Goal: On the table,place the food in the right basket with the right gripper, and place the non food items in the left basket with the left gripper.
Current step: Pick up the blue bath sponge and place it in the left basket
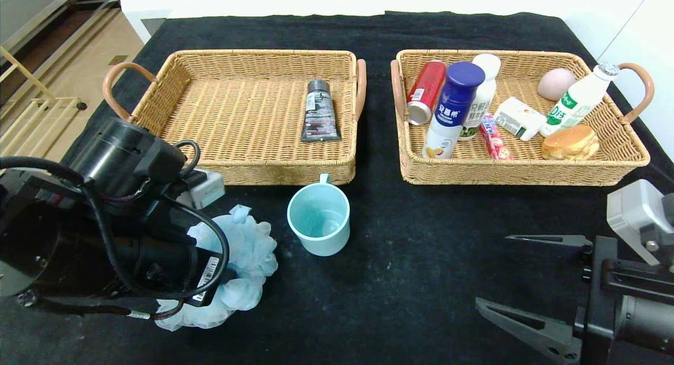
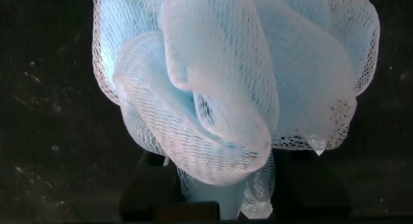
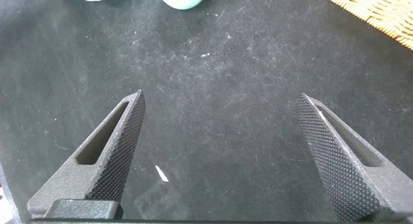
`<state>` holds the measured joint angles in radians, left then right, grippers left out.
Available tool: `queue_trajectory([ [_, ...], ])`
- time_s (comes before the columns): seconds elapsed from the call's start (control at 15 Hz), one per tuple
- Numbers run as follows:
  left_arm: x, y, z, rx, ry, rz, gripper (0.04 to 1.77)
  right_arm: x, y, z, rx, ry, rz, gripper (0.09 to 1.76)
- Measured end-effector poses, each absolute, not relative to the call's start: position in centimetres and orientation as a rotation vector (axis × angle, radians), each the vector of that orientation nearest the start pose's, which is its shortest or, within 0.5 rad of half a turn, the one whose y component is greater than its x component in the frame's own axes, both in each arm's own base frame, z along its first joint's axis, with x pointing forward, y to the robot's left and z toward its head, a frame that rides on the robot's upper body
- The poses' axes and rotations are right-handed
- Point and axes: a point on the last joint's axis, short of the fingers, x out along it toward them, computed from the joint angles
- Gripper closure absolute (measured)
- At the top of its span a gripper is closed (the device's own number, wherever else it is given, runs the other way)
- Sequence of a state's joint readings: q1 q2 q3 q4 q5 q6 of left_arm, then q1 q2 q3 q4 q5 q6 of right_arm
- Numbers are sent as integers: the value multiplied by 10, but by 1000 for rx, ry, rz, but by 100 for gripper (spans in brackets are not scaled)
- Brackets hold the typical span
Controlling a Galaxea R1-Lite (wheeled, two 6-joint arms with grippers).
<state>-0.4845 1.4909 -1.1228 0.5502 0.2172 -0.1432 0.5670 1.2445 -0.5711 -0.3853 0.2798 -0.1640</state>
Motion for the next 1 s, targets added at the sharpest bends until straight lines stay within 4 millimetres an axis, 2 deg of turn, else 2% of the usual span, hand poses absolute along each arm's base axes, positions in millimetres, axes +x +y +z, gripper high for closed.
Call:
queue_trajectory([
  [0.73, 204, -101, 225, 190, 879, -179, 113, 154, 105, 203, -198, 233, 862, 14],
  [1.0, 195, -98, 234, 167, 851, -219, 116, 153, 106, 203, -201, 231, 869, 14],
])
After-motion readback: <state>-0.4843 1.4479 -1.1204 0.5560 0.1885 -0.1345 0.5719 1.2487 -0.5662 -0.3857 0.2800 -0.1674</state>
